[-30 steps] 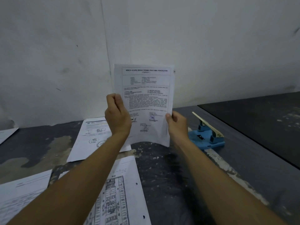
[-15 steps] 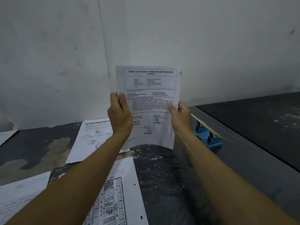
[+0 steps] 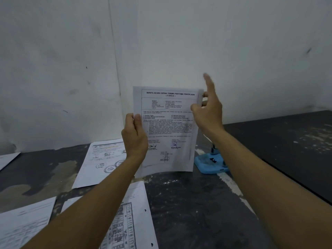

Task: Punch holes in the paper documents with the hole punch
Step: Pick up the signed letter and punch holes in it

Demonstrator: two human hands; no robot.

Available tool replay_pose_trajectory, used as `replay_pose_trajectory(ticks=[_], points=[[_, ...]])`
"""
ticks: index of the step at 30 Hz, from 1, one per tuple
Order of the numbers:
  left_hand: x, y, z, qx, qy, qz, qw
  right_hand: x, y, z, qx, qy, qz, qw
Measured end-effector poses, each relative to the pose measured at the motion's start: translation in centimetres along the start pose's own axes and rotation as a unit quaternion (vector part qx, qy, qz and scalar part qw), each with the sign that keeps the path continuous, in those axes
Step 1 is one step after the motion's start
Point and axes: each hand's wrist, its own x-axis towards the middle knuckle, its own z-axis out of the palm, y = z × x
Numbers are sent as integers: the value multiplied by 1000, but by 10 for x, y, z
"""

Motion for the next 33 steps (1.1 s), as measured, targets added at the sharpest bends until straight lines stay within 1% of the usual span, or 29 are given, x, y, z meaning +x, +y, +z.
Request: replay_pose_trajectory(ticks=[3, 5, 7, 9, 12, 14, 18, 21, 24, 28, 33], points=[[-2, 2, -1, 2, -9, -9, 1000, 2, -1, -4, -49, -25, -10, 998], [-3, 1, -2, 3, -8, -9, 1000, 0, 0, -7, -38, -32, -6, 999], [-3, 0, -3, 5, -10, -5, 1000, -2, 2, -9, -19, -61, 3, 998], [-4, 1, -3, 8, -12, -10, 1000, -3, 6, -9, -2, -77, 29, 997], [-3, 4, -3, -1, -9, -17, 1000, -3, 12, -7, 52, -67, 105, 991], [-1, 8, -3, -4, -7, -16, 1000, -3, 17, -5, 76, -77, 143, 984], [7, 11, -5, -8, 3, -17, 1000, -10, 27, -2, 92, -101, 160, 977], [6, 11, -2, -5, -7, -23, 1000, -15, 34, 4, 119, -106, 191, 969], [3, 11, -1, -3, -17, -32, 999, -17, 40, 8, 112, -96, 199, 969], [9, 5, -1, 1, -46, -35, 998, -11, 38, 3, 136, -79, 202, 967], [21, -11, -2, 42, -85, -46, 994, -5, 38, -5, 115, -92, 198, 969]])
